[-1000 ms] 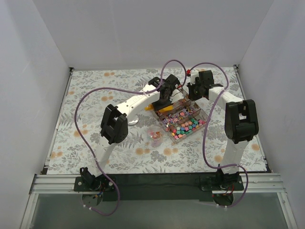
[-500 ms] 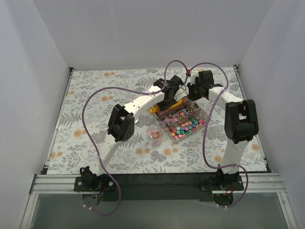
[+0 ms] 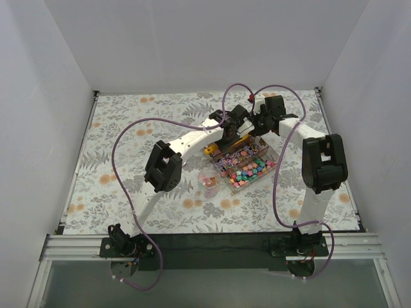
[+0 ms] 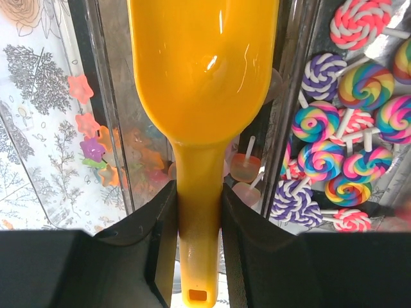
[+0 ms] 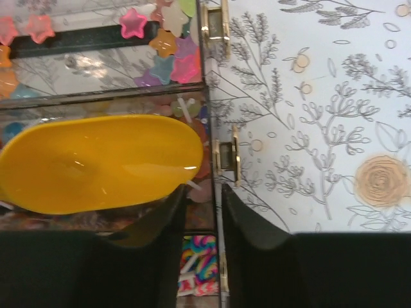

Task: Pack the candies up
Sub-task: Adjust the spatula, then scoop the fake candies from the storage box.

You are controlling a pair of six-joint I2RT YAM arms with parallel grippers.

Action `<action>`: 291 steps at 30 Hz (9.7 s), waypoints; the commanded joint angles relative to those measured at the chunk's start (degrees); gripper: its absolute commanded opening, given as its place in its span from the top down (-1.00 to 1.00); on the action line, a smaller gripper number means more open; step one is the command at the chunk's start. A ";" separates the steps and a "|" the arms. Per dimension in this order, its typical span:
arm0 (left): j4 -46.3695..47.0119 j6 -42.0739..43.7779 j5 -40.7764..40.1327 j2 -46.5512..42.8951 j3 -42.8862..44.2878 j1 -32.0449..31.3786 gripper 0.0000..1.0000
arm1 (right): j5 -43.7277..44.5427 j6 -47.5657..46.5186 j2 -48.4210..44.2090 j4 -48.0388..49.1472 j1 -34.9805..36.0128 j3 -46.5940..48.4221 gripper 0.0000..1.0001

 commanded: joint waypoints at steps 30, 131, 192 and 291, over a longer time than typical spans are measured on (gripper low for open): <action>23.99 2.14 17.70 -35.05 -33.56 2.20 1.00 | -16.05 12.36 -10.88 0.20 -1.81 0.20 -0.13; -7.28 5.48 7.96 -5.01 1.82 1.41 1.00 | -3.22 1.81 4.77 -4.55 1.53 9.34 0.97; 13.12 0.72 11.76 -10.72 -14.09 1.33 1.00 | -9.02 8.76 -0.06 7.32 -1.37 -2.17 0.97; 3.96 12.17 4.62 0.35 -0.37 -4.74 1.00 | -11.30 8.23 -0.68 6.35 0.12 -0.06 0.97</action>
